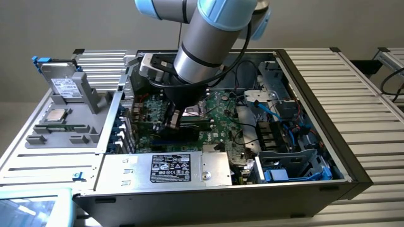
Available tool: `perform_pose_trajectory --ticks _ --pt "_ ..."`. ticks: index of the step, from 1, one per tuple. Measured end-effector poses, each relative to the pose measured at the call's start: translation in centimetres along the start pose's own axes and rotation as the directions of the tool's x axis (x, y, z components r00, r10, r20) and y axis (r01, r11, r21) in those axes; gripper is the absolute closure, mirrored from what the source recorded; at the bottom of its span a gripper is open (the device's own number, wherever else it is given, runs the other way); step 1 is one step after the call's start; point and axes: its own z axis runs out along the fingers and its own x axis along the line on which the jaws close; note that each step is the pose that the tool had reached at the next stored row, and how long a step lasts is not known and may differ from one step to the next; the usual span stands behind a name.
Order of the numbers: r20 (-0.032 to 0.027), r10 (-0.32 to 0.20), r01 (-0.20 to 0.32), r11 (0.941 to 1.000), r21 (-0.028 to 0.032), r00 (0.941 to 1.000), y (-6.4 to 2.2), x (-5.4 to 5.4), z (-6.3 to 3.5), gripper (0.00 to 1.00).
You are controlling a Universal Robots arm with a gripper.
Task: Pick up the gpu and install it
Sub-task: 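Insert the gpu into the slot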
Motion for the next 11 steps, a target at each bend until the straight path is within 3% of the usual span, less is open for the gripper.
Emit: perform_pose_trajectory --ticks 11 --pt "0.0003 0.000 0.000 1.0000 -0.0001 1.0000 0.01 0.25 -0.10 0.72"
